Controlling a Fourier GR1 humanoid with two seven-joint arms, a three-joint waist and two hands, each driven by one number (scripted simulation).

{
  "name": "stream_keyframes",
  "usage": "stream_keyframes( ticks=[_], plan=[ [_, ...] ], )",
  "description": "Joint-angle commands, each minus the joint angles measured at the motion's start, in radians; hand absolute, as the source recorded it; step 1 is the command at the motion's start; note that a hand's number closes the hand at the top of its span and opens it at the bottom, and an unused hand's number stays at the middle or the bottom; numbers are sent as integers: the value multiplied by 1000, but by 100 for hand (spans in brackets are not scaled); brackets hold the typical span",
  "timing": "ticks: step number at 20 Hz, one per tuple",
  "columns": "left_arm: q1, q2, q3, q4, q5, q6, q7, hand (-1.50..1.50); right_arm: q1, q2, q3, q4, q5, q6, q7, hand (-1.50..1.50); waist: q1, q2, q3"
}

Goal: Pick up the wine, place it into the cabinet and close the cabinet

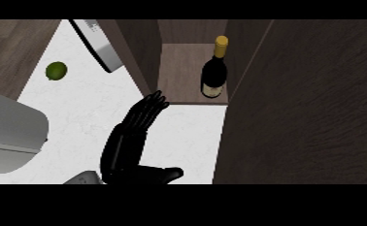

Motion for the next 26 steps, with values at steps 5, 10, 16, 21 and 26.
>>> stream_keyframes(
  ticks=[5, 10, 16, 21, 26],
  plan=[
    [166, 253, 109, -194, 23, -155, 6, 150, 55, -21, 145, -95, -92, 74, 100, 150, -1, 0, -1],
    [287, 340, 160, -246, 40, -222, -3, 150, 32, 21, 211, -100, -118, 60, 114, 150, 1, 1, -1],
    [435, 458, 284, -275, 84, -316, -83, -150, 68, 83, 505, -165, 11, 2, 202, 150, 1, -4, -2],
    [549, 571, 395, -322, 157, -420, -110, -150, -106, 119, 684, -67, 105, -158, 287, 150, 19, -8, -3],
    [581, 555, 451, -200, 189, -476, -141, -150, -262, 119, 844, 83, 191, -324, 254, 150, 22, -6, -6]
  ],
)
